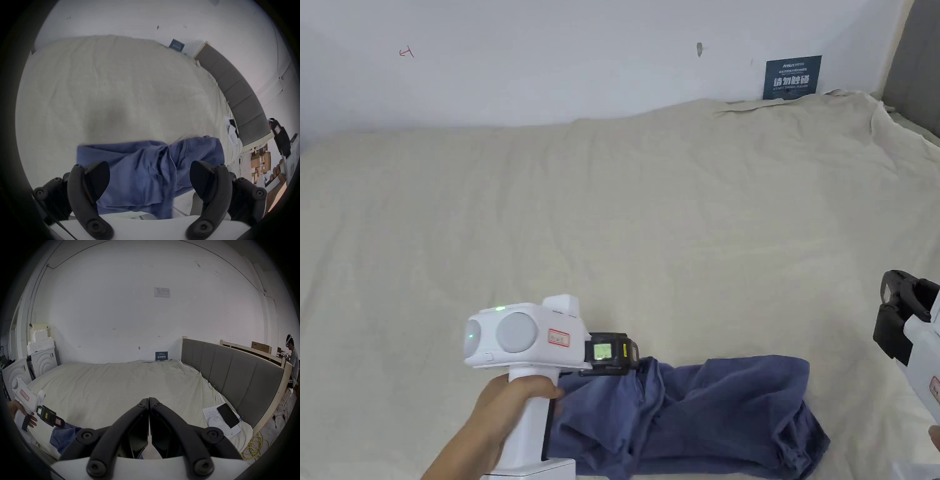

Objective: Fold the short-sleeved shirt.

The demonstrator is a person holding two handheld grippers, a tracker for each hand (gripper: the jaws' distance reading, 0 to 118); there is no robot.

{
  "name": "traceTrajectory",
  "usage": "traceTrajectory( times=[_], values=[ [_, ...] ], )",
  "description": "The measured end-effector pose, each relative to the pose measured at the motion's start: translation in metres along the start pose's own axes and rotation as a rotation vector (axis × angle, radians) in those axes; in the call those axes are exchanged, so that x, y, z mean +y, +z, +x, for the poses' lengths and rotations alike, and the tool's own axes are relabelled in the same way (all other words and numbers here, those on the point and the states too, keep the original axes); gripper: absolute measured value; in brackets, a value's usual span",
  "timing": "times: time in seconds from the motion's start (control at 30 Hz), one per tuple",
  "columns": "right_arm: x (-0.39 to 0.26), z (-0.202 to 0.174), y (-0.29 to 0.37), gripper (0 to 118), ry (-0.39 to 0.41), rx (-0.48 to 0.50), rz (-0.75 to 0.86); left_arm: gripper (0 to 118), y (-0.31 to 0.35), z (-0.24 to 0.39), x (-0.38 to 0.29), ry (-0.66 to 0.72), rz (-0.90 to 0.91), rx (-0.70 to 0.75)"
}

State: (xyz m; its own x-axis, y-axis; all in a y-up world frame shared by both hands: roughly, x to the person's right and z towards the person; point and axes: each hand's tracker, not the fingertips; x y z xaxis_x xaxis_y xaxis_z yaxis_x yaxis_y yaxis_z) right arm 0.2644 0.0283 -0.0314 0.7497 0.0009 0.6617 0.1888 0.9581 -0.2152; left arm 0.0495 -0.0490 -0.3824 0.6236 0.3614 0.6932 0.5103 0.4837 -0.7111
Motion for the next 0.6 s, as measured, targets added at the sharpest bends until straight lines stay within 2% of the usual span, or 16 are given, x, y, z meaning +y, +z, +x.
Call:
traceTrajectory(
  times=[0.17,0.23,0.27,0.37,0.4,0.5,0.6],
  values=[
    [0.003,-0.008,0.002,0,0.007,0.014,0.004,105,0.033,-0.029,-0.009,0.002,0.113,0.067],
    [0.004,-0.010,0.001,0,0.009,0.022,0.004,101,0.042,-0.042,-0.017,-0.004,0.194,0.117],
    [0.004,-0.011,0.001,0,0.010,0.024,0.004,93,0.046,-0.047,-0.021,-0.001,0.233,0.131],
    [0.003,-0.013,0.001,0,0.012,0.028,0.002,30,0.051,-0.058,-0.034,-0.029,0.304,0.164],
    [0.003,-0.013,0.001,0,0.011,0.029,0.001,14,0.049,-0.061,-0.038,-0.026,0.304,0.172],
    [0.004,-0.015,0.002,0,0.006,0.031,-0.002,0,0.041,-0.065,-0.051,-0.035,0.307,0.175],
    [0.002,-0.013,0.002,0,0.006,0.028,-0.005,0,0.022,-0.065,-0.066,-0.047,0.269,0.212]
  ],
)
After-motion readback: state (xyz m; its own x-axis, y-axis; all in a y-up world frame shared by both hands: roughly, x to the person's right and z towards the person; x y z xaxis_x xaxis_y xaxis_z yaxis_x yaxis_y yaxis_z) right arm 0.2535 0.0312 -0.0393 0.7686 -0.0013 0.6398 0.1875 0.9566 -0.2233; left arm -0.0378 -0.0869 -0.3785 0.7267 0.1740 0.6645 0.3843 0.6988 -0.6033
